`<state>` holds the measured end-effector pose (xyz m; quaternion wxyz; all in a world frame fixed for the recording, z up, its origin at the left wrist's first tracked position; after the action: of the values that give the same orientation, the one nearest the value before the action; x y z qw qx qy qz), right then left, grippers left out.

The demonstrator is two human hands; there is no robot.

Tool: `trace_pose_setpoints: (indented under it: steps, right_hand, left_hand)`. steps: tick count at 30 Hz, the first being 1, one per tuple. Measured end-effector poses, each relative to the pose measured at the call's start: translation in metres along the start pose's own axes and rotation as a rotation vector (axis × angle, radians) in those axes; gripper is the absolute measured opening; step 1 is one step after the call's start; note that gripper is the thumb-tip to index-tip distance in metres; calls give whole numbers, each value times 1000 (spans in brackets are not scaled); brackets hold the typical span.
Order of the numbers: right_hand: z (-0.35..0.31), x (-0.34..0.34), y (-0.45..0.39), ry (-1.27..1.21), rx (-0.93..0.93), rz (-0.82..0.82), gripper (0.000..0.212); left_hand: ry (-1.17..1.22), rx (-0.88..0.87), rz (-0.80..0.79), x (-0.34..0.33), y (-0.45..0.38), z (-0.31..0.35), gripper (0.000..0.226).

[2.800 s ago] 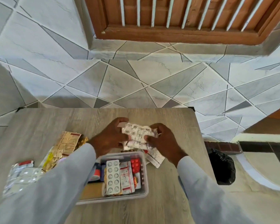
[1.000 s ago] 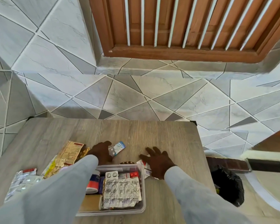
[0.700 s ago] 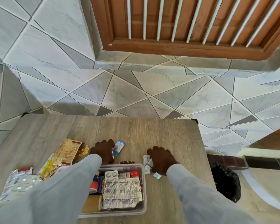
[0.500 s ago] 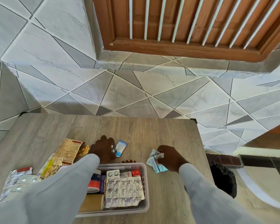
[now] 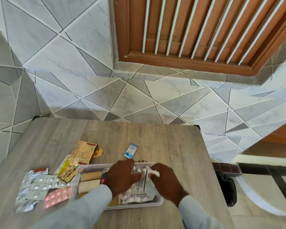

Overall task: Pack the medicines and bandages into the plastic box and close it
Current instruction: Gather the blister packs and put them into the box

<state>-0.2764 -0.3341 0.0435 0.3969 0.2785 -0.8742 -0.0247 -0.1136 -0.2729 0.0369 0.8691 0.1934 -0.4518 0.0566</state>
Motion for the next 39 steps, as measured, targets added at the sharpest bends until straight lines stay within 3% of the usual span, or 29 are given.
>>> trace_pose_setpoints:
  steps: [7, 9, 12, 15, 19, 23, 25, 27, 30, 32, 35, 39]
  right_hand:
    - [0, -38, 23, 99, -137, 154, 37]
    - [-4, -39, 26, 257, -100, 181, 35]
    - [-14, -39, 32, 582, 6, 169, 27]
    - [-18, -42, 36, 736, 58, 125, 28]
    - [-14, -40, 31, 572, 22, 125, 35]
    - [-15, -26, 25, 214, -66, 172, 34]
    - [-20, -13, 21, 146, 6, 238, 28]
    - [-38, -2, 22, 232, 183, 311, 23]
    - [-48, -17, 23, 515, 351, 239, 34]
    - [-42, -40, 25, 682, 357, 81, 36]
    - [-29, -64, 29, 657, 248, -156, 28]
    - [-20, -67, 23, 546, 181, -165, 32]
  left_hand:
    - [257, 188, 55, -19, 20, -14, 42]
    - [295, 221, 92, -18, 18, -16, 39]
    - [297, 250, 126, -14, 16, -18, 16]
    - [249, 264, 175, -10, 16, -22, 8]
    - [263, 257, 256, -4, 19, -28, 9]
    - [302, 232, 266, -6, 19, -32, 14]
    - [289, 205, 269, -6, 19, -30, 12]
    - [266, 184, 276, -7, 18, -28, 9]
    - [247, 154, 261, -6, 15, -24, 8]
    - [147, 91, 217, -6, 14, -21, 17]
    - [-39, -15, 142, -9, 14, -21, 30]
    - [1, -28, 98, -18, 13, -34, 33]
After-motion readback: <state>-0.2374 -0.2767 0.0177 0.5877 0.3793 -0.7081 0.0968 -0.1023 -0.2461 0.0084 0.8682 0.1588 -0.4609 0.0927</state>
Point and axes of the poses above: each hand's wrist, its own y-axis away from the middle knuckle, its own x-axis out of the back of the hand, z = x × y, the point moved 5 cm from there along -y, towards the middle knuckle, and after that the axes turned 2 degrees about -x, right-handed, at the moved point
